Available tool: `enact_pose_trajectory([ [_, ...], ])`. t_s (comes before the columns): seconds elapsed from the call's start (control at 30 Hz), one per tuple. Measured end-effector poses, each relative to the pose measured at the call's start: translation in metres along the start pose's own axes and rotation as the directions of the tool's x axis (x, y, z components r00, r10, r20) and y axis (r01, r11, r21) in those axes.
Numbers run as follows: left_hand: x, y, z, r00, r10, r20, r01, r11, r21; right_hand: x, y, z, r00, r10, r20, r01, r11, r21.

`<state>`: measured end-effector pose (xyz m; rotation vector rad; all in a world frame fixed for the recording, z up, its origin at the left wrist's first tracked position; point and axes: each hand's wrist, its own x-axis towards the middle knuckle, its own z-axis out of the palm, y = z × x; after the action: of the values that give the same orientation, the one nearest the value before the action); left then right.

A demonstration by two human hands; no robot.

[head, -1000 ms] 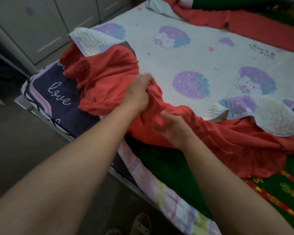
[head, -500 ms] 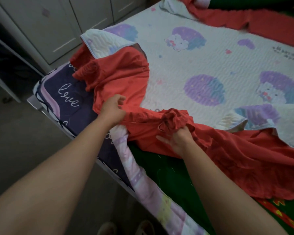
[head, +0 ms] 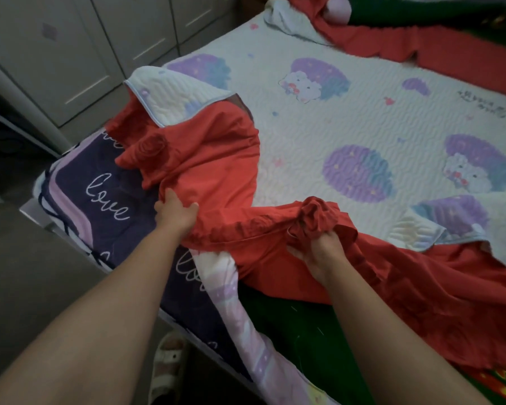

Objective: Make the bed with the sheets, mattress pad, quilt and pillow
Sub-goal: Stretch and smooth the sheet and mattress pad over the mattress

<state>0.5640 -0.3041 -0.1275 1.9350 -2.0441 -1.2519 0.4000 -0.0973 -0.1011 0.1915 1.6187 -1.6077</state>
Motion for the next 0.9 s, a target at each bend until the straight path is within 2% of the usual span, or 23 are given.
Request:
enact_pose_trajectory([
  [0.13,0.037,0.005,0.002,0.989,-0.148,0.022,0.149,0.981,-0.125,0.019,0.005,0.012,0.996,0.005,-0.089,-0.008,1.0,-0.03],
  [0.27,0.065,0.009,-0.008,0.979,-0.188,0.079,0.204,0.888,-0.411,0.032,0.009,0.026,0.973,0.037,-0.229,-0.044,0.999,-0.026],
  [0.33,0.082,0.02,-0.026,0.986,-0.163,0.036,0.16,0.863,-0.479,0.034,0.004,0.035,0.955,0.038,-0.294,-0.048,0.998,-0.029],
  [0.4,0.096,0.042,-0.052,0.995,-0.093,-0.028,0.066,0.862,-0.502,0.032,-0.009,0.047,0.93,0.022,-0.366,-0.034,0.999,-0.026],
  [0.5,0.101,0.1,-0.087,0.987,0.141,-0.083,-0.163,0.858,-0.488,0.028,-0.033,0.06,0.897,-0.019,-0.442,0.007,1.0,-0.028],
  [0.63,0.104,0.203,-0.102,0.871,0.485,-0.079,-0.477,0.797,-0.371,0.024,-0.071,0.068,0.868,-0.114,-0.483,0.143,0.99,0.022],
  [0.7,0.109,0.242,-0.093,0.826,0.563,-0.021,-0.525,0.756,-0.392,0.029,-0.086,0.068,0.847,-0.153,-0.508,0.204,0.978,0.045],
  [0.77,0.099,0.265,-0.082,0.783,0.615,0.095,-0.521,0.732,-0.439,0.038,-0.096,0.061,0.846,-0.171,-0.506,0.217,0.976,0.032],
  [0.83,0.087,0.269,-0.068,0.73,0.641,0.238,-0.489,0.733,-0.472,0.048,-0.098,0.056,0.891,-0.125,-0.436,0.137,0.991,-0.004],
  [0.9,0.087,0.253,-0.056,0.705,0.624,0.337,-0.504,0.775,-0.381,0.054,-0.092,0.053,0.941,-0.034,-0.336,0.008,0.997,-0.079],
])
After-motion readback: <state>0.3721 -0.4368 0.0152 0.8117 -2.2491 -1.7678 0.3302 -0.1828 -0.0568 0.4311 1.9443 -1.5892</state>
